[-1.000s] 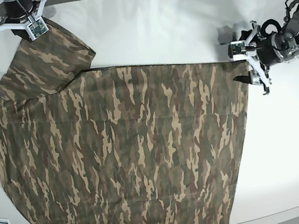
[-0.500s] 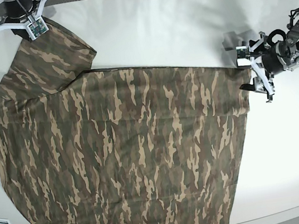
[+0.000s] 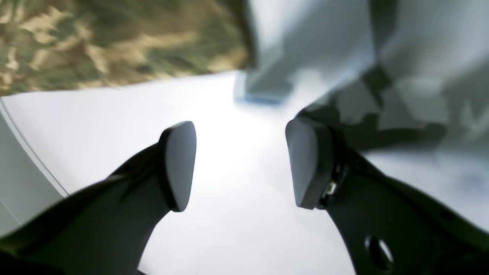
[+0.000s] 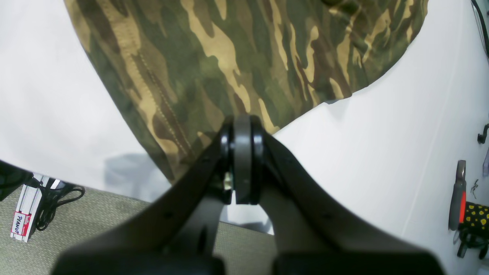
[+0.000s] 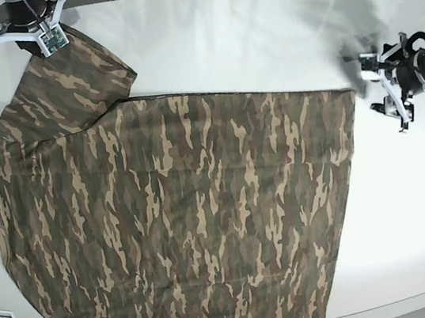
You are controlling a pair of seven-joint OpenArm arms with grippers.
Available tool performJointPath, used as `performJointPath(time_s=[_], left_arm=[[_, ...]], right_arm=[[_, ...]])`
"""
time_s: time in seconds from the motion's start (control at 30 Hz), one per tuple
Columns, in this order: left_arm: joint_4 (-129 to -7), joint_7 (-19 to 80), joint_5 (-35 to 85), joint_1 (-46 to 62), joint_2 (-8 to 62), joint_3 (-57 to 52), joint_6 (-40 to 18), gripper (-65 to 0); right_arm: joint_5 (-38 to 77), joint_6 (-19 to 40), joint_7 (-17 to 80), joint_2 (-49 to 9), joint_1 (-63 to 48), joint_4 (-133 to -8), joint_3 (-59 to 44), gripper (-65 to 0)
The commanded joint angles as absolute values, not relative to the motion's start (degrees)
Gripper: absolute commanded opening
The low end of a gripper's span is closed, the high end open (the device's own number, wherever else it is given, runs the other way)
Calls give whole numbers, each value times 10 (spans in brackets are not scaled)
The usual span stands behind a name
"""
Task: Fold the T-shirt properly
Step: 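Move the right gripper to the sleeve corner, left to the shoulder corner, then grasp the shirt's shoulder edges with both grippers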
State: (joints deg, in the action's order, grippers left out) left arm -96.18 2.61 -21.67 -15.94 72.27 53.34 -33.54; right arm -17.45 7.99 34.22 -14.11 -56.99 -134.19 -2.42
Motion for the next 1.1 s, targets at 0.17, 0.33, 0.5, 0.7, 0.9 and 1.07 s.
performJointPath(time_s=[0.17, 0.33, 0.5, 0.7, 0.9, 1.07], left_arm=[[-959, -65, -282, -149, 714, 544, -377, -247], [-951, -67, -311, -149, 680, 544, -362, -247], [-932, -73, -342, -150, 644, 544, -345, -247], [-921, -82, -355, -150, 615, 544, -341, -247], [-921, -77, -349, -150, 609, 544, -340, -388], [-921, -59, -349, -150, 609, 544, -316, -582]], right_arm=[[-177, 75, 334, -145, -576, -1350, -27, -650], [-177, 75, 334, -145, -576, -1350, -27, -650], [-177, 75, 334, -145, -576, -1350, -27, -650], [-177, 75, 334, -144, -576, -1350, -27, -650], [-177, 75, 333, -145, -576, -1350, -27, -650], [-162, 75, 324, -145, -574, -1350, -27, -650]])
